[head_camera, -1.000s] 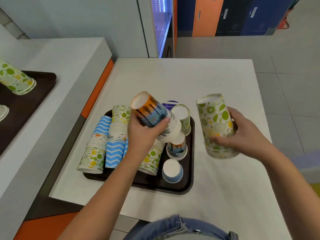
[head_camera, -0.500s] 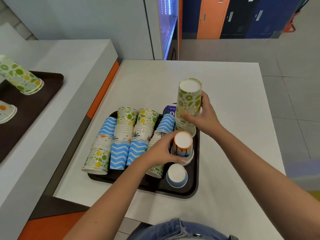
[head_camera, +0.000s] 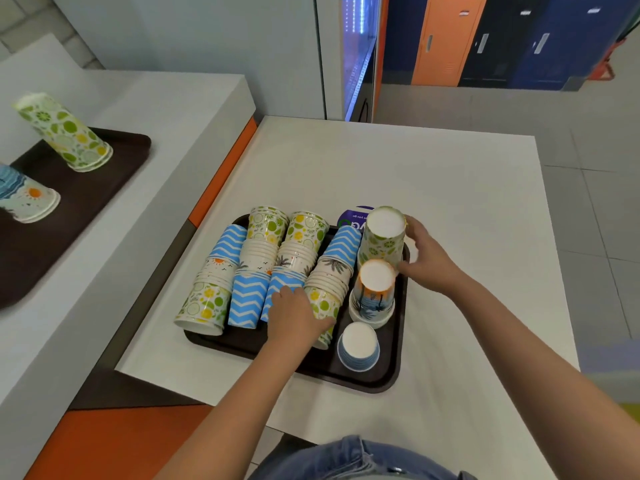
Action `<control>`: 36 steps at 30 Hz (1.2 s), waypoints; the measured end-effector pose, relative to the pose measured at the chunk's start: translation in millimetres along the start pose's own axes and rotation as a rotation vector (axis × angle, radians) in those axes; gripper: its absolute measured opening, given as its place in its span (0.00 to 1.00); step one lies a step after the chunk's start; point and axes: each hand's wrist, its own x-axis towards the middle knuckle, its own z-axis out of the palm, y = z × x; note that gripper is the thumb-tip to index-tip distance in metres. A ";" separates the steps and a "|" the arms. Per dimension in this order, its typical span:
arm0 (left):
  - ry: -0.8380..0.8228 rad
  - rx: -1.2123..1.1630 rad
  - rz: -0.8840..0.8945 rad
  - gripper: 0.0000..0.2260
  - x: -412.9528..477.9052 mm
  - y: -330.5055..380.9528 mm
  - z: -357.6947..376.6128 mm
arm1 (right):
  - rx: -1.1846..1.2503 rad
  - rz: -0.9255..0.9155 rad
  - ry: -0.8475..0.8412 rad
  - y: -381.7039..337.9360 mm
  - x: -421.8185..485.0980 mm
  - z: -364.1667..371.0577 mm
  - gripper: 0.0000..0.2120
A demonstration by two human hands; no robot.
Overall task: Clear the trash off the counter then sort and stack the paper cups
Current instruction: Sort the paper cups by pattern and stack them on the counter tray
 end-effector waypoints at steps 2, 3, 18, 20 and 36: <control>-0.015 0.002 -0.026 0.37 5.0 5.1 4.3 | 0.030 -0.042 0.302 -11.4 -10.7 -2.7 0.29; -0.017 -0.005 -0.038 0.37 6.9 6.9 5.4 | 0.058 -0.094 0.426 -21.6 -13.9 -4.1 0.26; -0.198 -0.238 -0.078 0.37 20.7 5.3 3.5 | -1.132 0.090 -0.498 -131.3 114.2 58.8 0.15; -0.196 -0.259 -0.086 0.35 22.5 3.1 2.6 | -1.234 0.157 -0.618 -123.9 122.4 68.1 0.16; 0.001 -0.567 0.009 0.31 1.8 -18.5 -35.8 | -0.636 0.103 -0.257 -152.2 115.2 25.9 0.21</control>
